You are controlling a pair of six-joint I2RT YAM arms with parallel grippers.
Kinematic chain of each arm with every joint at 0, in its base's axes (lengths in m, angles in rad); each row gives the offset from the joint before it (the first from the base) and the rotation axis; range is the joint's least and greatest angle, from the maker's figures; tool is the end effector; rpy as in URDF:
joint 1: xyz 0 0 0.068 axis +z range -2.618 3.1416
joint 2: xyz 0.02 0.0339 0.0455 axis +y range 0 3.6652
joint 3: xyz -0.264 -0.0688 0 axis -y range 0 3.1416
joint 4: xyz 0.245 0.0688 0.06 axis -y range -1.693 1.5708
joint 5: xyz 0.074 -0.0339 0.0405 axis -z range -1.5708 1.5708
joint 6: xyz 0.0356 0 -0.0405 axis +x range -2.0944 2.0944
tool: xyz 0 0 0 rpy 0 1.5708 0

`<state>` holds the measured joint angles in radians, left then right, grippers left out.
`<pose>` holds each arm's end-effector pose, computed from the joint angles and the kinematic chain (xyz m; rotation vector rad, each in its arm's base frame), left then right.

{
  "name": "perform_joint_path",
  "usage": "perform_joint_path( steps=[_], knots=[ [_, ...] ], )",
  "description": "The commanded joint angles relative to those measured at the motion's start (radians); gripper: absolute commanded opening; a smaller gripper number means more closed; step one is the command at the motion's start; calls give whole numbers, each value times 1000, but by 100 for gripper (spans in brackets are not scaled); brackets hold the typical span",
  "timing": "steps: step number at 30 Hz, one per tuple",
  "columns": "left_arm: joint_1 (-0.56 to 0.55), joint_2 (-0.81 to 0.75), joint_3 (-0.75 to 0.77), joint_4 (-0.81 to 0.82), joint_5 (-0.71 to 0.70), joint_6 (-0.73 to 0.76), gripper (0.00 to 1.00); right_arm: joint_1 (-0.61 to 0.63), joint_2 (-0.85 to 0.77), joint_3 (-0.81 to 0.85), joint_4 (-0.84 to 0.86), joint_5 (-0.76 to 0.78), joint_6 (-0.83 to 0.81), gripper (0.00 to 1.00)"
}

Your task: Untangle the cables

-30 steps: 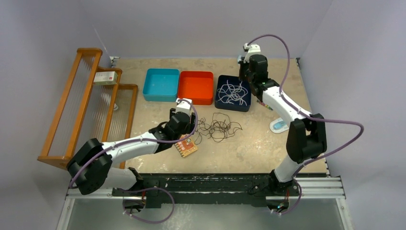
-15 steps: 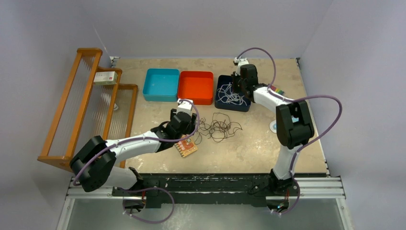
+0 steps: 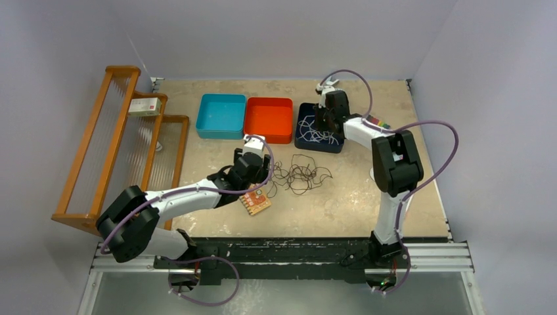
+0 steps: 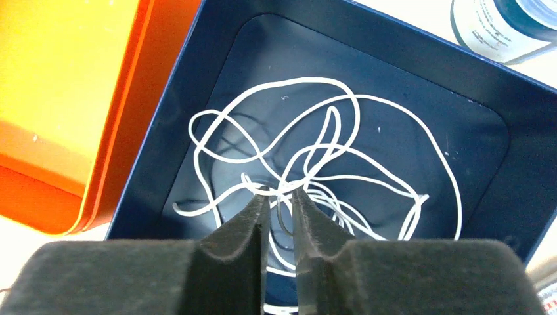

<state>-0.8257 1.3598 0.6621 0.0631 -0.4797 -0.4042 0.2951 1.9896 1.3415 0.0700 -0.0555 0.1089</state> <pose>0.1992 -0.1917 0.1976 0.1867 2.1226 -0.1944 0.4306 0.1330 0.1948 -0.2334 2.1498 0.2937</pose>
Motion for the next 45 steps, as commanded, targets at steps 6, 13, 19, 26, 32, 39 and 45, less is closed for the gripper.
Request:
perform_joint_path(
  steps=[6,13,19,26,32,39,45],
  knots=[
    [4,-32,57,5,-41,-5,68,-2,-186,36,-55,43,-13,37],
    [3,-35,82,-9,-27,-2,68,-3,-305,5,-92,71,10,47],
    [3,-14,121,-17,31,-1,65,-4,-425,-80,-51,0,40,48],
    [3,57,156,-7,173,-30,51,-2,-477,-181,20,-196,68,47],
    [18,101,160,-9,172,-90,48,2,-463,-247,41,-277,75,45],
    [38,136,153,24,198,-101,46,21,-429,-254,54,-285,78,44],
    [64,186,155,73,233,-128,33,29,-416,-250,56,-280,83,43]
  ],
)
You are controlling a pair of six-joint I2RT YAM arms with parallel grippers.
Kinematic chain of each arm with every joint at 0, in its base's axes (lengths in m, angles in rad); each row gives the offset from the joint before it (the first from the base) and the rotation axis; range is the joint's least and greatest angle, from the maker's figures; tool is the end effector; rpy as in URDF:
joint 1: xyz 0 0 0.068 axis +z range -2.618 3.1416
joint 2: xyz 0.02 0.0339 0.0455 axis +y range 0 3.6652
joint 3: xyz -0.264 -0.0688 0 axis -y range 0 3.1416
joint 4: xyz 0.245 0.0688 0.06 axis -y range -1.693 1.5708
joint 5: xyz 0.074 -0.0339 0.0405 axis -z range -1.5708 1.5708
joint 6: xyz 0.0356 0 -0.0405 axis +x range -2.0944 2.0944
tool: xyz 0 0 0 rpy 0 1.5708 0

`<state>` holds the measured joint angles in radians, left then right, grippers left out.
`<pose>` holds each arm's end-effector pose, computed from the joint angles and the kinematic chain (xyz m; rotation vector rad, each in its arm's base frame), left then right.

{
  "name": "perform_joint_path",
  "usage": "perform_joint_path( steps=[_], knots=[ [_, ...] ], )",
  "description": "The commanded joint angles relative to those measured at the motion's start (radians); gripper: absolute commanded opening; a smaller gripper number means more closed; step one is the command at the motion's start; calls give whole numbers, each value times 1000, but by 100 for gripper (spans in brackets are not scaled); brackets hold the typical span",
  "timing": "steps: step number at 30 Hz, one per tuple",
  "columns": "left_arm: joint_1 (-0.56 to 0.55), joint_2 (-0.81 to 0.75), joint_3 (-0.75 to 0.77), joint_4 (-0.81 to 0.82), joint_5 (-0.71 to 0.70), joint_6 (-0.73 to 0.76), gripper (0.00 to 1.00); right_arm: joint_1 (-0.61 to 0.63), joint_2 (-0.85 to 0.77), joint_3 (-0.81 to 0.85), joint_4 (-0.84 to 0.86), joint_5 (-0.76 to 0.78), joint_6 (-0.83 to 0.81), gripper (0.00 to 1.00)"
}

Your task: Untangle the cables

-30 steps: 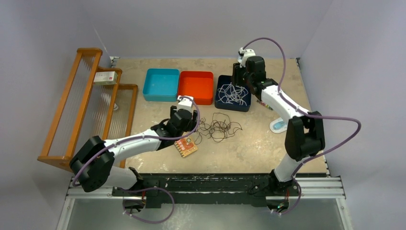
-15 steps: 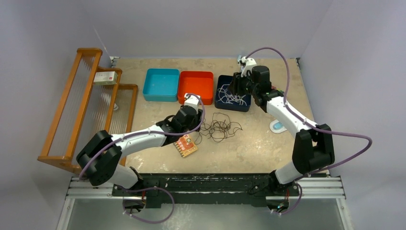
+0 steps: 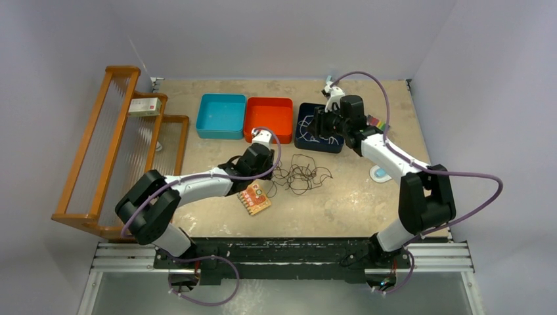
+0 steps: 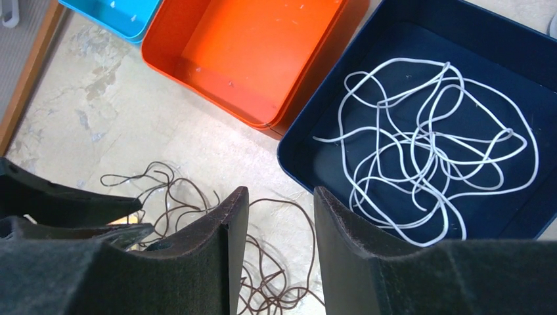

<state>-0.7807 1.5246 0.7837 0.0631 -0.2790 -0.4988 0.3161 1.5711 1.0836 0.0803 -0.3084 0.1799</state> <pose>0.2295 -0.2136 0.1883 0.1657 2.2399 -0.3880 0.3424 0.1233 0.2730 -0.3403 1.9824 0.6246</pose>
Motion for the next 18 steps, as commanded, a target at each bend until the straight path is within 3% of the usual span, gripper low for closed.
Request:
perform_joint_path(
  steps=[1,8,18],
  knots=[
    [24,24,34,78,34,-38,29,9,4,6,44,-26,12,43],
    [33,-12,36,56,2,-30,0,14,0,-2,64,-46,6,43],
    [33,-186,81,-46,19,87,0,54,26,-43,169,-131,27,47]
  ],
)
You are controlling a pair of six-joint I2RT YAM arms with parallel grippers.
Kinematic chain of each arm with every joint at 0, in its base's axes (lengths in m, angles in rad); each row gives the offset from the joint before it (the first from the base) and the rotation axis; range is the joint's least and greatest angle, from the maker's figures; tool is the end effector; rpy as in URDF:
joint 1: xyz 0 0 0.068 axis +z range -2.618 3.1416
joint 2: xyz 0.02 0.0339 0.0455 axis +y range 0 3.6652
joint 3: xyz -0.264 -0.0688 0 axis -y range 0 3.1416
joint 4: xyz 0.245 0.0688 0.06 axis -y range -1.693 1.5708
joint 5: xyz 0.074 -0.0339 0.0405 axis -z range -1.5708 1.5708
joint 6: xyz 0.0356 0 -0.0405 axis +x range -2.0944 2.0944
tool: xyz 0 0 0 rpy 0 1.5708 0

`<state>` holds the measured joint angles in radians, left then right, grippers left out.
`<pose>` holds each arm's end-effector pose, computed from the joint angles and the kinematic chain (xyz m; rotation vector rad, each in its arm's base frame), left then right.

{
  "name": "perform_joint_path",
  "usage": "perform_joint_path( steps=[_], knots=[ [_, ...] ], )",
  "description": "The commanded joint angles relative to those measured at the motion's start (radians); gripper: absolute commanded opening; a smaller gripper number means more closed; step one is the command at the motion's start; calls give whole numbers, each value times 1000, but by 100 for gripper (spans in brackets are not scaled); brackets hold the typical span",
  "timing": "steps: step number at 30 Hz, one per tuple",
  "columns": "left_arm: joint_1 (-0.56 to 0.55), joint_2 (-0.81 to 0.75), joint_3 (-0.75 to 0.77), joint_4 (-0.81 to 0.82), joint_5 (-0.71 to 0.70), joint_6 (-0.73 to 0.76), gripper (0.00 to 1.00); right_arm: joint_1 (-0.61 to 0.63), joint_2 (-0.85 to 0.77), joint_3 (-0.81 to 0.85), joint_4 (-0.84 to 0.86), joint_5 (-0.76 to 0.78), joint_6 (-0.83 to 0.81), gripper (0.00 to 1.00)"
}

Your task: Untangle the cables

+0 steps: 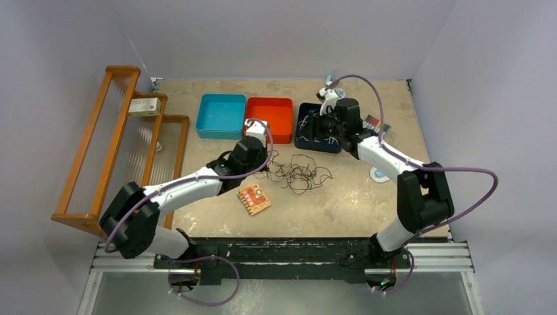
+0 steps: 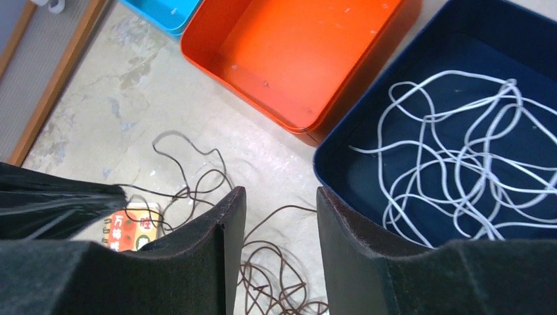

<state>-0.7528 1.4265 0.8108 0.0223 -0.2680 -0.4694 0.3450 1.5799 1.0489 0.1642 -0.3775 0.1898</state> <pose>0.2301 -0.2027 0.2217 0.1521 2.1650 -0.4214 0.3381 0.1355 0.2668 -0.4088 1.9358 0.7175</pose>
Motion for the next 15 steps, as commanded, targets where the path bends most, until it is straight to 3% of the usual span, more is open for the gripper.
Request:
perform_joint_path(
  steps=[1,8,13,15],
  knots=[
    [5,-107,55,-17,10,61,0,35,18,-11,97,-67,21,47],
    [5,-212,76,-60,-17,72,0,110,18,-39,199,-74,22,54],
    [6,-271,103,-77,-38,82,0,123,-49,-157,350,-34,64,58],
    [5,-292,113,-76,-39,90,0,125,-101,-225,433,-15,82,64]
  ],
)
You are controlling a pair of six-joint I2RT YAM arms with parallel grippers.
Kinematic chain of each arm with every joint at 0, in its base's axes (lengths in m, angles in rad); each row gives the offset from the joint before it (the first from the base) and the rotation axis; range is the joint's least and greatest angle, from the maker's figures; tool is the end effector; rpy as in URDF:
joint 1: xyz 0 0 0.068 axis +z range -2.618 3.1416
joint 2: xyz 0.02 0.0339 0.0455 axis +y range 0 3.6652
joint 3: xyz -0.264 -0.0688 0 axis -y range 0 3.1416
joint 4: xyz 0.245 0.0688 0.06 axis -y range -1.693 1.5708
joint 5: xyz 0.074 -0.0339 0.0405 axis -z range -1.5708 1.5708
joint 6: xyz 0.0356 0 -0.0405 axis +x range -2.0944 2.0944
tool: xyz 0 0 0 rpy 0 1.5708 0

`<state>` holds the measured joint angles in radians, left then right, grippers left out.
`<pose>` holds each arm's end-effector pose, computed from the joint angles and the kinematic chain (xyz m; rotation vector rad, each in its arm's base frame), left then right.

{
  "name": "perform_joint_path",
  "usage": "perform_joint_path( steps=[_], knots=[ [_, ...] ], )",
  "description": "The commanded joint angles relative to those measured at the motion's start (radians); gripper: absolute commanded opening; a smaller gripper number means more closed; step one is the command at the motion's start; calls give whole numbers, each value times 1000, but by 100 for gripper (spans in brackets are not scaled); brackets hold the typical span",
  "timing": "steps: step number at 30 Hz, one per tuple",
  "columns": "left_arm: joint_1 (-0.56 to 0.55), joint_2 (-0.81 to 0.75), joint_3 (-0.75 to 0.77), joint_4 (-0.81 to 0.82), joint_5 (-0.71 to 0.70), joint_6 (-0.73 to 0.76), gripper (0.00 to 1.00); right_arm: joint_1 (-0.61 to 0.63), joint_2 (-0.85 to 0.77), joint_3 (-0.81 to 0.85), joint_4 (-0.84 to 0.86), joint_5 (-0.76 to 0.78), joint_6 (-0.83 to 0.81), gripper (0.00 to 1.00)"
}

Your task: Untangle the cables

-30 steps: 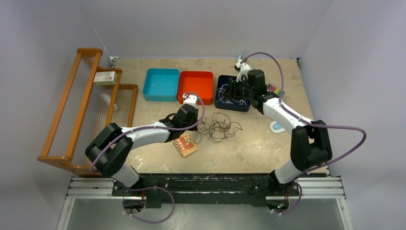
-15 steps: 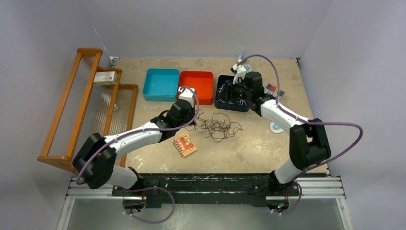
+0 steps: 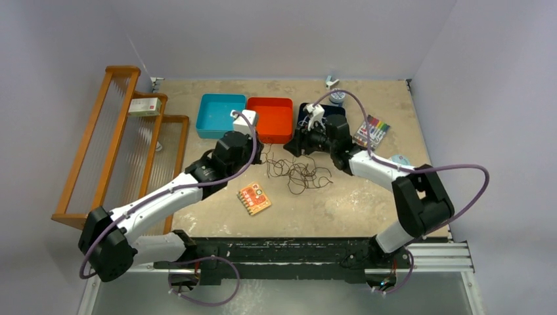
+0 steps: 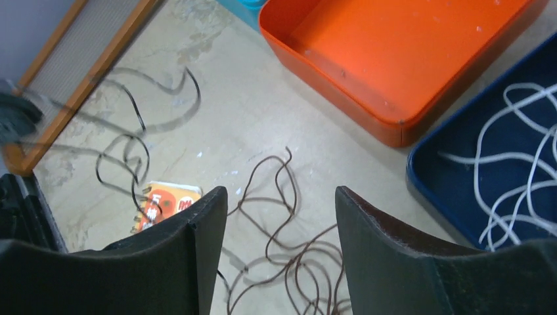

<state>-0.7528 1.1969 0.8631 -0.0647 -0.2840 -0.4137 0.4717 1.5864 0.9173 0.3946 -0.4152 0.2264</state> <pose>0.2071 -0.1803 0.2937 0.1485 1.9789 -0.4867 0.3107 0.1746 0.2437 -0.5297 1.8364 0.8624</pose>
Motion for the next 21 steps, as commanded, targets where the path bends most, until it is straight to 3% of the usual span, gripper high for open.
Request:
perform_joint_path(
  steps=[1,4,10,21],
  knots=[
    [5,-69,67,8,-28,37,0,-2,-145,-121,235,35,48,69],
    [5,-83,82,8,-49,39,0,-2,-219,-197,324,47,45,75],
    [7,-86,101,15,-29,47,0,23,-276,-254,420,-12,37,77],
    [7,-114,161,-4,-16,66,0,59,-183,-219,472,20,86,78]
  ],
)
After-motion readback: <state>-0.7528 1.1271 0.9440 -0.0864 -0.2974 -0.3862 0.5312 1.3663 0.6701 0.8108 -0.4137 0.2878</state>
